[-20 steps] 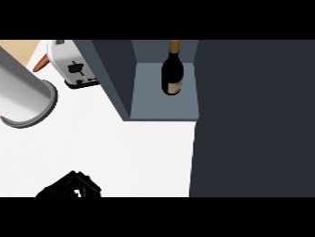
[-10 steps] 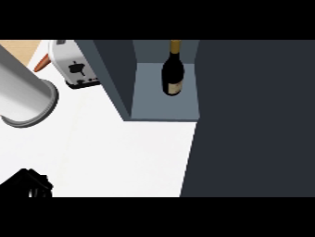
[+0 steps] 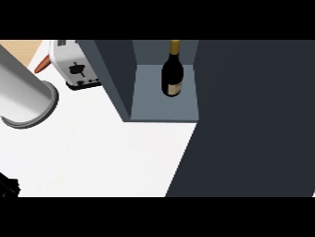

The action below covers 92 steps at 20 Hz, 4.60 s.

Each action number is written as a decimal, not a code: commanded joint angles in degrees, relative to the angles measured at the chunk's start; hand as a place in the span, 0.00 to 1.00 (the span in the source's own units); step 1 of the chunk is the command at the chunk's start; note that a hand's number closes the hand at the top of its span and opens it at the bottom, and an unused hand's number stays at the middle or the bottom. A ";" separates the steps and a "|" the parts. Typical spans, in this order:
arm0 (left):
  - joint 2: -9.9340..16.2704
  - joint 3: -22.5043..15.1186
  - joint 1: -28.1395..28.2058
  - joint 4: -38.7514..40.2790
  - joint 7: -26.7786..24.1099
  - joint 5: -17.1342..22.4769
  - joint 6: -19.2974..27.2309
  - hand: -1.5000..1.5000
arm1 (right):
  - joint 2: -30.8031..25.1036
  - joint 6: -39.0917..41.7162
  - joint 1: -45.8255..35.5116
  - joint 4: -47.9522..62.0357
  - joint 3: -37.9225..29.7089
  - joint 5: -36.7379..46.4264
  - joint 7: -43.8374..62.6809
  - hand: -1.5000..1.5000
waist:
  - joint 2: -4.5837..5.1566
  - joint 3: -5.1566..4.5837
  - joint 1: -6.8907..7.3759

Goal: Pick up the wine, place it into the cabinet and close the cabinet

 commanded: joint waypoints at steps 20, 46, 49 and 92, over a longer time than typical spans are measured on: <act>5.19 7.98 5.53 2.71 -2.37 4.87 -12.46 1.00 | 4.54 -21.08 -15.48 5.40 18.99 15.11 0.89 1.00 | 0.46 -0.36 3.52; 6.96 8.40 3.05 2.08 -0.98 5.06 -17.37 1.00 | 4.55 -20.13 -22.62 11.85 2.66 12.63 -1.76 1.00 | 3.28 -0.77 8.06; 7.22 8.19 2.55 2.16 -0.73 4.51 -17.53 1.00 | 4.60 -19.90 -26.88 14.09 -0.23 12.87 -2.07 1.00 | 3.33 -0.71 8.87; 4.58 7.47 -2.71 4.92 1.38 4.84 -18.26 1.00 | -1.97 -40.80 -74.34 77.32 -17.31 4.27 -10.14 1.00 | 6.47 0.07 8.07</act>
